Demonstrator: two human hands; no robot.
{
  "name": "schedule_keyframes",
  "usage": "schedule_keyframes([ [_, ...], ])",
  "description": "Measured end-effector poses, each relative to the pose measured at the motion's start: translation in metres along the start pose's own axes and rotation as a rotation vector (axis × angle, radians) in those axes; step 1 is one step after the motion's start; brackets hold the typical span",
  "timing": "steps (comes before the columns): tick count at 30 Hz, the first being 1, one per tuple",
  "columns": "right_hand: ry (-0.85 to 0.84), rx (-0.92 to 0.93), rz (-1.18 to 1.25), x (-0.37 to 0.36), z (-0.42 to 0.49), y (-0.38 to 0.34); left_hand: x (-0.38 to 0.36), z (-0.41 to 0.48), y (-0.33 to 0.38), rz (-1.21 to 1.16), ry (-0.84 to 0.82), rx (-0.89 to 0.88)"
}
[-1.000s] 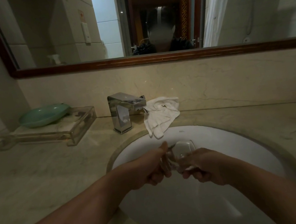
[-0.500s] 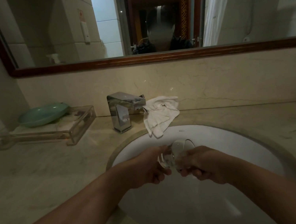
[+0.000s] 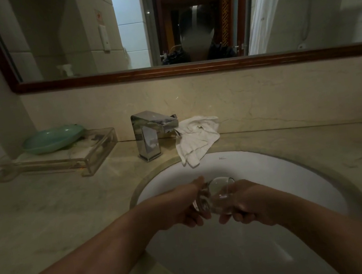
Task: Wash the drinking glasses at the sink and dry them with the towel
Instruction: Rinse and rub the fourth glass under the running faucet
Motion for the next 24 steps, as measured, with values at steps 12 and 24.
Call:
schedule_keyframes([
  [12, -0.072, 0.018, 0.090, -0.0010, 0.0008, -0.0035, 0.0048, -0.0023, 0.0067, -0.219, -0.004, -0.078],
  [24, -0.015, 0.045, 0.207, -0.0018, 0.0011, -0.0065, 0.0029, -0.0038, 0.0075, -0.091, 0.061, 0.010],
])
Point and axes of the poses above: each hand's wrist, its own z-axis towards the middle knuckle, its own x-axis out of the back of the hand, y = z × x, the point moved 1 cm from there along z, towards the middle knuckle, and after that the axes turned 3 degrees about -y, right-handed, at the moved point
